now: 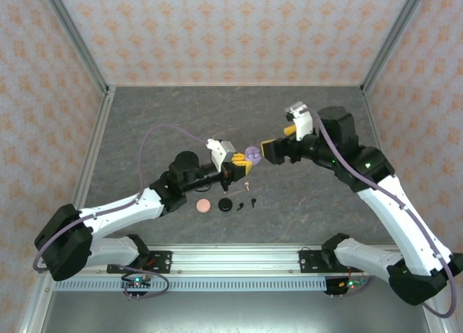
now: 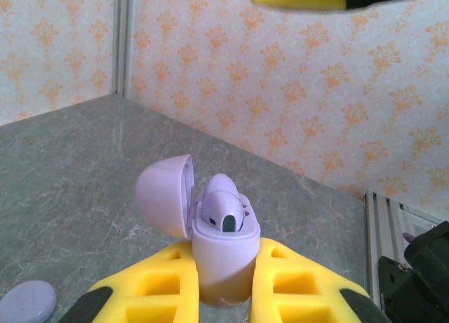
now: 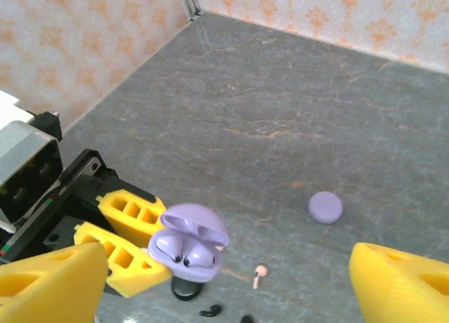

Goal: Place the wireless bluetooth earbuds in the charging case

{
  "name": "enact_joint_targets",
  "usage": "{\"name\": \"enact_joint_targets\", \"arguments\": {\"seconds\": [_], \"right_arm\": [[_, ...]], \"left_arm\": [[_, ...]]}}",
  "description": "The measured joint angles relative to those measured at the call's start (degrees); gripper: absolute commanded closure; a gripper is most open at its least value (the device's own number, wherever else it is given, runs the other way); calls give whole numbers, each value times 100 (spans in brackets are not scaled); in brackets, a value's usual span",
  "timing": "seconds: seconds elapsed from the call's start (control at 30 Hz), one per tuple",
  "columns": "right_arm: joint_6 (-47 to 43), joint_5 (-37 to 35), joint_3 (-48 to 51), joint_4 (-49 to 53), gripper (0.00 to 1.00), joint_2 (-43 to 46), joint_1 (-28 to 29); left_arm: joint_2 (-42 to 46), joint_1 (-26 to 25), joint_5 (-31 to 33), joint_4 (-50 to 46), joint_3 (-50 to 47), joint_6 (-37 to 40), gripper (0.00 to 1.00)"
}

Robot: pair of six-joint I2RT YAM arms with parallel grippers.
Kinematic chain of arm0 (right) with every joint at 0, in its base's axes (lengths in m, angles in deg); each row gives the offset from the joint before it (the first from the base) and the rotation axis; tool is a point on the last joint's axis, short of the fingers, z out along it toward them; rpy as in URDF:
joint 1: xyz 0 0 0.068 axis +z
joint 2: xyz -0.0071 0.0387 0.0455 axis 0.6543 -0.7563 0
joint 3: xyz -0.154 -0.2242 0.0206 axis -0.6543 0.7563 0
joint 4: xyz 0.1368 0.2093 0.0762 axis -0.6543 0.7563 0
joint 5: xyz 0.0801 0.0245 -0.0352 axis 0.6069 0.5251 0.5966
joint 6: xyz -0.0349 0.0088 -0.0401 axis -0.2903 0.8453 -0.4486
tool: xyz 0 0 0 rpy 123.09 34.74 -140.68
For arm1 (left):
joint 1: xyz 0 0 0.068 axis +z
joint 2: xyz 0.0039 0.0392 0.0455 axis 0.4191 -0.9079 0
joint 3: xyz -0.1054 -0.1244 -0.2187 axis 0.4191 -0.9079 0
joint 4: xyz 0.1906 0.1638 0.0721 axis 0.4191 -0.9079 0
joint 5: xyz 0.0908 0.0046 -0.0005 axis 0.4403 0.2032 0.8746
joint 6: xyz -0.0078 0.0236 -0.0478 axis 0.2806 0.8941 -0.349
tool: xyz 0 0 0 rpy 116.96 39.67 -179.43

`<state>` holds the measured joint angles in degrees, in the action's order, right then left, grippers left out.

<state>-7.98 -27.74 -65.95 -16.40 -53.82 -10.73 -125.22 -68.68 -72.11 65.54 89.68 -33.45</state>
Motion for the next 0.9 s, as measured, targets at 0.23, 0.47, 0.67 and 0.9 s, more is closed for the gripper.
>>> {"name": "enact_joint_targets", "arguments": {"seconds": [0.23, 0.47, 0.67, 0.9], "right_arm": [[767, 1534, 1049, -756, 1, -44, -168], [1290, 2500, 1244, -1497, 4, -411, -155], [1388, 2752, 1244, -1867, 12, -367, -98], [1305, 2708, 1244, -1834, 21, -201, -146]], "left_arm": [[216, 2, -149, 133, -48, 2, 100], [214, 0, -278, 133, -48, 0, 100], [162, 2, -315, 136, -22, 4, 100], [155, 0, -334, 162, 39, 7, 100]]}}
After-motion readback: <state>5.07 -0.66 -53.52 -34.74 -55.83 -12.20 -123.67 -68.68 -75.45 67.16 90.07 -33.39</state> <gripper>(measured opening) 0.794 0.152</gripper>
